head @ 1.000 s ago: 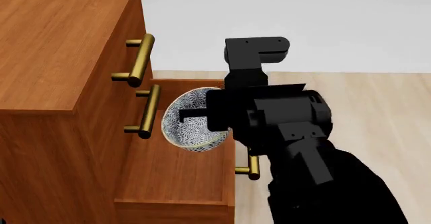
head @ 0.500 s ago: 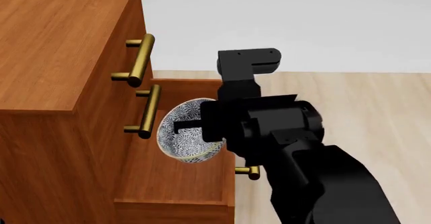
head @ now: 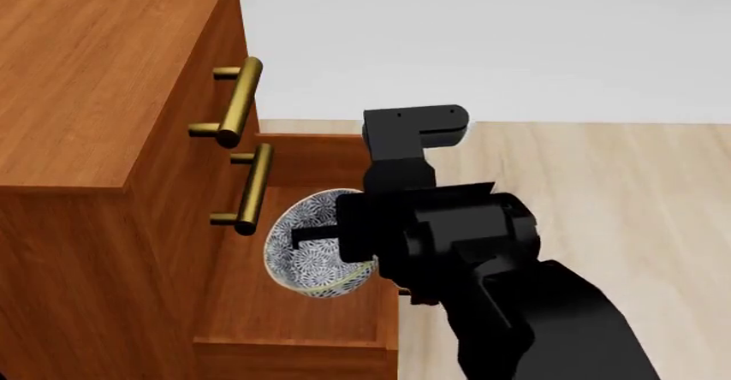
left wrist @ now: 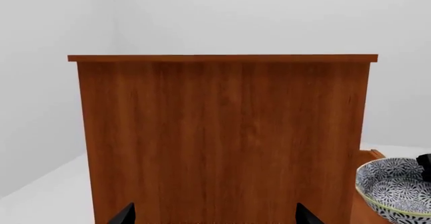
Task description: Put the bowl in the bottom drawer of the cabinet.
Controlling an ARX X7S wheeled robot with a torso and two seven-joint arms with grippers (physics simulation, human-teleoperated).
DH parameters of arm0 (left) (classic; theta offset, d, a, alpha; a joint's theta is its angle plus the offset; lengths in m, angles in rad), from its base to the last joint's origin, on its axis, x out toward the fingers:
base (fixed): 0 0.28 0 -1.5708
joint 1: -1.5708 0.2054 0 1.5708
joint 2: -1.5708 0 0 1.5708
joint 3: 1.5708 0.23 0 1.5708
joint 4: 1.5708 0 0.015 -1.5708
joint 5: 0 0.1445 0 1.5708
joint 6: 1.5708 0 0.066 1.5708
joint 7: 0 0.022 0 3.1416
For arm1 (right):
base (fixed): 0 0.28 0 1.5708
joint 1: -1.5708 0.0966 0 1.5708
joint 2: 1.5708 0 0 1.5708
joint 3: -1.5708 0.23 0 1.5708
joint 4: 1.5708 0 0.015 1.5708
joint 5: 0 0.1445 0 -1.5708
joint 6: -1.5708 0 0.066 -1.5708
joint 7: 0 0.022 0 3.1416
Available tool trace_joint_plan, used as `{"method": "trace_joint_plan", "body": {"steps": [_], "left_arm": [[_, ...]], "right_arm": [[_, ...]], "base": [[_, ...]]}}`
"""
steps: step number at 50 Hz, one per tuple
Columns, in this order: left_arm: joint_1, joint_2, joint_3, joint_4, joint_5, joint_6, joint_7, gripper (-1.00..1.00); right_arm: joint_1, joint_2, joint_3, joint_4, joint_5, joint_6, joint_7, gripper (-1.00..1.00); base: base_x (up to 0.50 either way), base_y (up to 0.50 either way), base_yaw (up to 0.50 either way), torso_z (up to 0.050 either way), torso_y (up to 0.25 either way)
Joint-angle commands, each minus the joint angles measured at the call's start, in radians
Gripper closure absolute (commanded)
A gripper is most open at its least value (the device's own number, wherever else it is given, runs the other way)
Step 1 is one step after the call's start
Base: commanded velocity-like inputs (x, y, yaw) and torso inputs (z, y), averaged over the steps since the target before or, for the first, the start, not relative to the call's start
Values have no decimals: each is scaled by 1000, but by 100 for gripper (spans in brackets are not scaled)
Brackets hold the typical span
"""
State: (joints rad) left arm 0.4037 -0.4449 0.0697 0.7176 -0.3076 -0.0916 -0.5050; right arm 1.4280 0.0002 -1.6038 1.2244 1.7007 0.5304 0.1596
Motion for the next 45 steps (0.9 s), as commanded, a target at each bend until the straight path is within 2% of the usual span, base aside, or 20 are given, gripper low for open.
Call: {"method": "trace_joint_plan", "body": {"steps": [1, 45], "left_arm": [[3, -1, -2, -7, -3, 10, 0, -100], [16, -13, -16, -2, -24, 26, -10, -100]], "right_arm": [[-15, 0, 8, -21, -15, -7, 2, 100], [-44, 0, -5, -39, 93, -17, -9, 100]], "base": [[0, 0, 0, 0, 0], [0, 0, 0, 0, 0]]}}
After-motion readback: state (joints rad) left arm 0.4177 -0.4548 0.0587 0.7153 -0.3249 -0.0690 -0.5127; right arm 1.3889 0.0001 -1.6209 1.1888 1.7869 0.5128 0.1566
